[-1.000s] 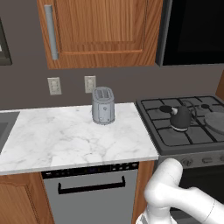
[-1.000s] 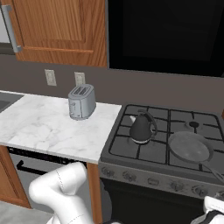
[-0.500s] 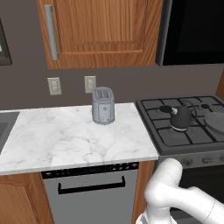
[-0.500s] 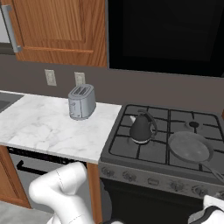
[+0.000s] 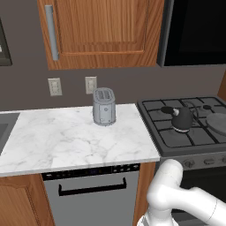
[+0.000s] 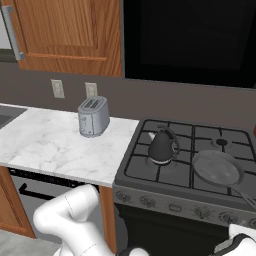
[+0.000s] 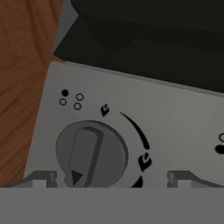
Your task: Pick the pan from the cabinet and place it on the stove. Then turn on the stove burner for the pan.
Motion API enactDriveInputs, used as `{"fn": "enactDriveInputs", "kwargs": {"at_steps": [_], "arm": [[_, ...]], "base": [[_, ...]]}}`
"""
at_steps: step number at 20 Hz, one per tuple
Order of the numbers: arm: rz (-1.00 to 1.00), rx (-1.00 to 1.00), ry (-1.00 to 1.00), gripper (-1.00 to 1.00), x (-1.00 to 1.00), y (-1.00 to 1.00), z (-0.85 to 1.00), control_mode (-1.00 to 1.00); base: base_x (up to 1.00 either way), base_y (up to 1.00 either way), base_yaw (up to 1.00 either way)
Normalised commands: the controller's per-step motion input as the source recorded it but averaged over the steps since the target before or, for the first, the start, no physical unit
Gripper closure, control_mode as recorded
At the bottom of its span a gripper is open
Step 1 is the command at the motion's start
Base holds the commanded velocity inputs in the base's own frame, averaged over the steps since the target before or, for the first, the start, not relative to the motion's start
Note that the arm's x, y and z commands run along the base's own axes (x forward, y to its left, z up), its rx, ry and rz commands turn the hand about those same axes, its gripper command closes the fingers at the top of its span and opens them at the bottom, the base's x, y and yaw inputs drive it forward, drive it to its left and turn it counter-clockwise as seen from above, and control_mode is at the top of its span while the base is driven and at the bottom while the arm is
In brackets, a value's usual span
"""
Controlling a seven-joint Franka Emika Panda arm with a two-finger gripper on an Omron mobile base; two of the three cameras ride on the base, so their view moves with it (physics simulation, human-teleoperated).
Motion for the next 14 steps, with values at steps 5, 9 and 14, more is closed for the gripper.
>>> {"fn": "enactDriveInputs", "kwargs": {"at_steps": [5, 9, 14], "arm": [[0.08, 0.00, 0.00, -1.00, 0.07, -0.08, -0.16, -1.00], [0.05, 0.00, 0.00, -1.00, 0.06, -0.11, -0.15, -1.00], [0.04, 0.00, 0.00, -1.00, 0.07, -0.07, -0.20, -1.00]], "base": [[0.00, 0.00, 0.00], [0.00, 0.00, 0.00], [0.00, 0.00, 0.00]]}}
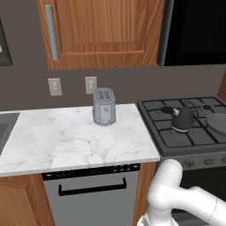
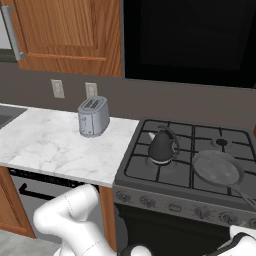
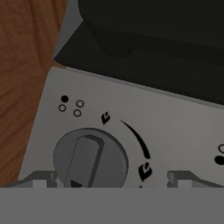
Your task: Pick the pan from the cabinet and place it on the stove. Then turn on the stove burner for the pan.
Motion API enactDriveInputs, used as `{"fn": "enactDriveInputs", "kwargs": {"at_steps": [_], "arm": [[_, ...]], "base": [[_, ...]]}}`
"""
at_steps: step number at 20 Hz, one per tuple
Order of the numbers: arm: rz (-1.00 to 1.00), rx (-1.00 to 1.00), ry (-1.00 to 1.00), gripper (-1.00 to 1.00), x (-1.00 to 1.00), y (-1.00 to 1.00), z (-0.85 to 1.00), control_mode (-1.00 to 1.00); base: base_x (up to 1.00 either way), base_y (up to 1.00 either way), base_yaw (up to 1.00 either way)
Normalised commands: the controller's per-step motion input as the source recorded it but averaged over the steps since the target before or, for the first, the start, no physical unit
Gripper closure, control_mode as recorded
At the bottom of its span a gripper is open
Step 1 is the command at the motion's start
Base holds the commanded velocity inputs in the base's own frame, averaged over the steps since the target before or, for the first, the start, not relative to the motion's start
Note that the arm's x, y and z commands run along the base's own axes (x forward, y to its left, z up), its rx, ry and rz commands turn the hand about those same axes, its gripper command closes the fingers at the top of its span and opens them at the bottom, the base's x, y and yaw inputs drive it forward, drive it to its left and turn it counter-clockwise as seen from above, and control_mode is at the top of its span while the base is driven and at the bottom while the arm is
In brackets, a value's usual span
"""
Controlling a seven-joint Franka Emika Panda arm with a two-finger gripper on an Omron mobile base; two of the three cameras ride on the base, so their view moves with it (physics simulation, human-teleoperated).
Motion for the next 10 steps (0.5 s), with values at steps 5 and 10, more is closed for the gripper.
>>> {"fn": "enactDriveInputs", "kwargs": {"at_steps": [5, 10], "arm": [[0.03, 0.00, 0.00, -1.00, 0.03, -0.04, -0.12, -1.00], [0.04, 0.00, 0.00, 1.00, 0.13, 0.00, -0.14, -1.00]], "base": [[0.00, 0.00, 0.00], [0.00, 0.00, 0.00]]}}
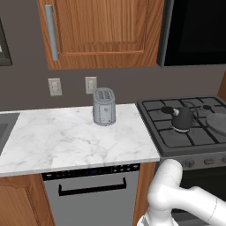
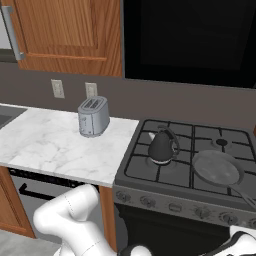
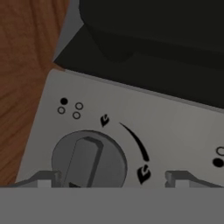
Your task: Pick the pan from the cabinet and place it on the stove. Then turn on the stove burner for the pan.
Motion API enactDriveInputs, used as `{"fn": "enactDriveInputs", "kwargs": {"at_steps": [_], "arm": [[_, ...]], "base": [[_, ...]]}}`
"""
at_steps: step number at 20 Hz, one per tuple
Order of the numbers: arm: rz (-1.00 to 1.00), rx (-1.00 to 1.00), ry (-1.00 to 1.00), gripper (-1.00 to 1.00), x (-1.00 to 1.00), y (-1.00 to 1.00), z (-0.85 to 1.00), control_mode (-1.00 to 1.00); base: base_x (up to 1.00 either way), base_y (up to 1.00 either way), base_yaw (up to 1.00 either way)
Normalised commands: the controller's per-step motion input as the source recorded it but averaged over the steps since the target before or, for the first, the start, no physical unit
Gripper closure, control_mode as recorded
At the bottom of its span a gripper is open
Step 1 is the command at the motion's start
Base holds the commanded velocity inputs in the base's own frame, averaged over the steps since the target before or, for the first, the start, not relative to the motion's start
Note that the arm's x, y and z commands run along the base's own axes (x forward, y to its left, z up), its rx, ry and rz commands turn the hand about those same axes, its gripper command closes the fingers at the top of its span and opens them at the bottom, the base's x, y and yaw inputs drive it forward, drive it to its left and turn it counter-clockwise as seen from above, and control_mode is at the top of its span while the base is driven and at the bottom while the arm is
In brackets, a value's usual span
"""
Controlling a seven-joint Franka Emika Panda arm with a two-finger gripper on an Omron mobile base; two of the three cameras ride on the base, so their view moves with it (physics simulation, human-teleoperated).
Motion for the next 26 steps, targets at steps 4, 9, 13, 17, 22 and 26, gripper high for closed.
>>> {"fn": "enactDriveInputs", "kwargs": {"at_steps": [4, 9, 13, 17, 22, 26], "arm": [[0.07, 0.00, 0.00, 1.00, 0.25, 0.00, -0.06, -1.00], [0.10, 0.00, 0.00, 1.00, 0.28, 0.00, -0.02, -1.00], [0.12, 0.00, 0.00, 1.00, 0.29, 0.00, -0.04, -1.00], [0.11, 0.00, 0.00, 1.00, 0.25, 0.00, -0.06, -1.00], [0.10, 0.00, 0.00, 1.00, 0.20, 0.00, -0.06, -1.00], [0.07, -0.01, 0.01, 1.00, 0.08, 0.00, -0.08, -1.00]], "base": [[0.00, 0.00, 0.00], [0.00, 0.00, 0.00], [0.00, 0.00, 0.00], [0.00, 0.00, 0.00], [0.00, 0.00, 0.00], [0.00, 0.00, 0.00]]}}
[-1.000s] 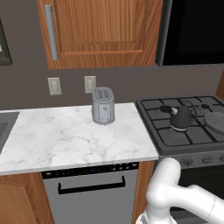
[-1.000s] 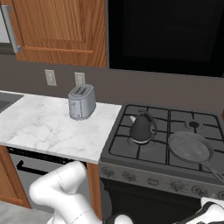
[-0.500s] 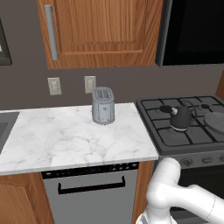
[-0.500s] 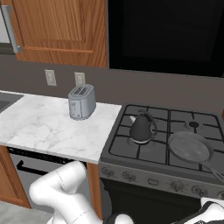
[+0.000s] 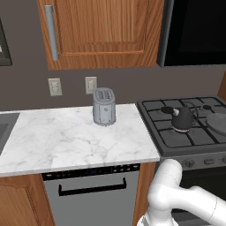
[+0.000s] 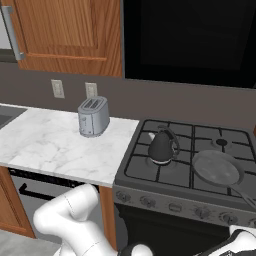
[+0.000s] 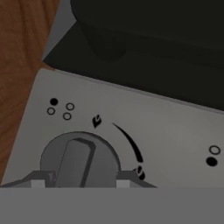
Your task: Pick the pan from the cabinet and place it on the stove. Then turn on the stove burner for the pan.
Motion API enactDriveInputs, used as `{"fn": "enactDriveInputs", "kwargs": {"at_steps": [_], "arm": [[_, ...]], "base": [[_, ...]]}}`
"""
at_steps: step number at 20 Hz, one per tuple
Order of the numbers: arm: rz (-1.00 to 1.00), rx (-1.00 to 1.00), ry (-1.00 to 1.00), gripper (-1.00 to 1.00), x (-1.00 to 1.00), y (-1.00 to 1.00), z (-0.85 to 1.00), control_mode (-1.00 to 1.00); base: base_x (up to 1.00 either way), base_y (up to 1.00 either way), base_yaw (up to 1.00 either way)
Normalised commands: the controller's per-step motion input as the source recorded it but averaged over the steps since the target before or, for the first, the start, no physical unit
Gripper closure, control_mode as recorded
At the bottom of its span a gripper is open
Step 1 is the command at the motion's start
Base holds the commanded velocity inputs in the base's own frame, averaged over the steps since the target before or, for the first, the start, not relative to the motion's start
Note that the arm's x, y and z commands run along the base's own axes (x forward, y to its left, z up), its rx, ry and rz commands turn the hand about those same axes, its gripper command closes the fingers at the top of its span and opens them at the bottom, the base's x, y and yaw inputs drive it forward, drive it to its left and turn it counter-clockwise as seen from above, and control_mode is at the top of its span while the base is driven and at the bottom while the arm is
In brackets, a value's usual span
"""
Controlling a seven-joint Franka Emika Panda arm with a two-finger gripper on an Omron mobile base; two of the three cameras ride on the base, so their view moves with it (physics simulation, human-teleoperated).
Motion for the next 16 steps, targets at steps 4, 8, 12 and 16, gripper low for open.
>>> {"fn": "enactDriveInputs", "kwargs": {"at_steps": [4, 8, 12, 16], "arm": [[0.01, -0.09, 0.02, 1.00, 0.00, 0.00, -0.12, -1.00], [0.04, -0.14, 0.00, 1.00, 0.00, 0.00, -0.17, -1.00], [0.05, -0.20, -0.01, 1.00, 0.00, 0.00, -0.20, -1.00], [0.05, -0.25, -0.07, 1.00, 0.00, 0.00, -0.16, -1.00]], "base": [[0.00, 0.00, 0.00], [0.00, 0.00, 0.00], [0.00, 0.00, 0.00], [0.00, 0.00, 0.00]]}}
